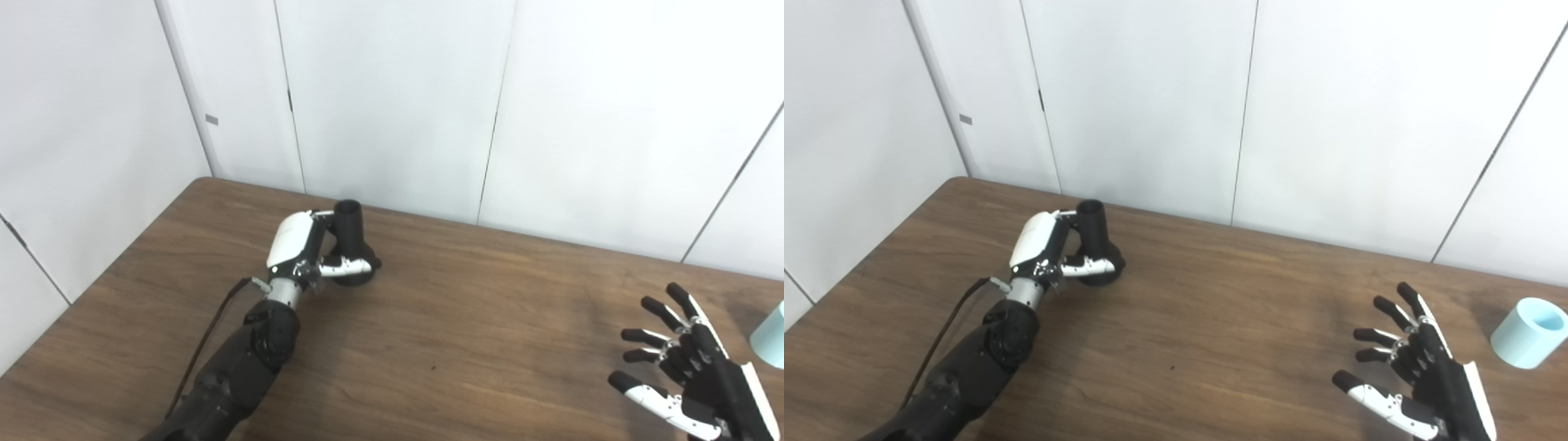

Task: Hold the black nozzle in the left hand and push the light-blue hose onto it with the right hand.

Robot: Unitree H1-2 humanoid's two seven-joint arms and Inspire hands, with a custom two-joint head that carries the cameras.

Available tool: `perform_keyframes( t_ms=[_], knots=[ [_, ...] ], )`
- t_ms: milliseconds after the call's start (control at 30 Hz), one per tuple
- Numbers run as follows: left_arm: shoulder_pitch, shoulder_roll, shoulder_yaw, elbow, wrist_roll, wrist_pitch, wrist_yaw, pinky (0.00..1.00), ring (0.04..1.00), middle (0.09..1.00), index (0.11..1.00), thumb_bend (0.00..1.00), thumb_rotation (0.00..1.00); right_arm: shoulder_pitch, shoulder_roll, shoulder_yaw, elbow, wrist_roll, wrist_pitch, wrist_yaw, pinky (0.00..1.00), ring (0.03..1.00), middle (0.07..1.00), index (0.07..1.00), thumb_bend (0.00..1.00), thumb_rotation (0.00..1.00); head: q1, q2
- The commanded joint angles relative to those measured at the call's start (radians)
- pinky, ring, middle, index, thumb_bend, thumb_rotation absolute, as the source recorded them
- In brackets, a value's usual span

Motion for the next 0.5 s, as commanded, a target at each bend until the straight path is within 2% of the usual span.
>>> perform_keyframes(
  t_ms=[0, 200, 333, 467],
  knots=[
    [0.094, -0.017, -0.067, 0.044, 0.049, 0.01, -0.077, 0.95, 0.639, 0.477, 0.491, 0.53, 0.0, -0.029, -0.004, 0.0, -0.006, -0.013, -0.042, -0.008, 0.5, 0.657, 0.849, 0.928, 0.62, 0.0, -0.005, 0.002],
    [0.111, -0.042, -0.149, 0.01, 0.049, -0.031, -0.134, 0.94, 0.635, 0.474, 0.49, 0.53, 0.0, -0.031, -0.007, 0.002, 0.05, -0.023, -0.104, -0.005, 0.49, 0.653, 0.843, 0.918, 0.68, 0.0, -0.068, 0.024],
    [0.108, -0.074, -0.206, 0.004, 0.052, -0.081, -0.174, 0.93, 0.635, 0.467, 0.495, 0.53, 0.0, -0.034, -0.012, 0.0, 0.113, -0.029, -0.178, -0.004, 0.49, 0.652, 0.835, 0.908, 0.7, 0.0, -0.117, 0.037],
    [0.113, -0.117, -0.223, -0.009, 0.02, -0.105, -0.211, 0.94, 0.641, 0.467, 0.495, 0.53, 0.0, -0.033, -0.01, 0.001, 0.14, -0.043, -0.213, -0.008, 0.49, 0.655, 0.829, 0.895, 0.74, 0.03, -0.172, 0.051]
  ],
)
